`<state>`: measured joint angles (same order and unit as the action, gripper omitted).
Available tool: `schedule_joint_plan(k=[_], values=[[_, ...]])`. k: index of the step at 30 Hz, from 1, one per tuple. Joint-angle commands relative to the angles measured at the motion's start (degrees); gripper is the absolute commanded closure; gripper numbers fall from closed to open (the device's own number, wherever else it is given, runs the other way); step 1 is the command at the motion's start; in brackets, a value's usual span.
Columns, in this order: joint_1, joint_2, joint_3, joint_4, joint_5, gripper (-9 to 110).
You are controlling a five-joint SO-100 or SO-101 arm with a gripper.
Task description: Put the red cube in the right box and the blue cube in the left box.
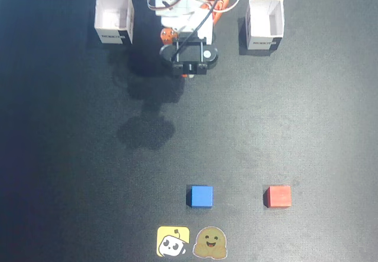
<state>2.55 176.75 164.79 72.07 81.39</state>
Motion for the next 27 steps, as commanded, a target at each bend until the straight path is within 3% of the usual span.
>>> schedule_joint_plan(k=[1,27], values=[[-0.2,0.4,-0.2,0.2,-0.3,101],[-1.2,0.4,-0.2,-3.8,-0.1,101]])
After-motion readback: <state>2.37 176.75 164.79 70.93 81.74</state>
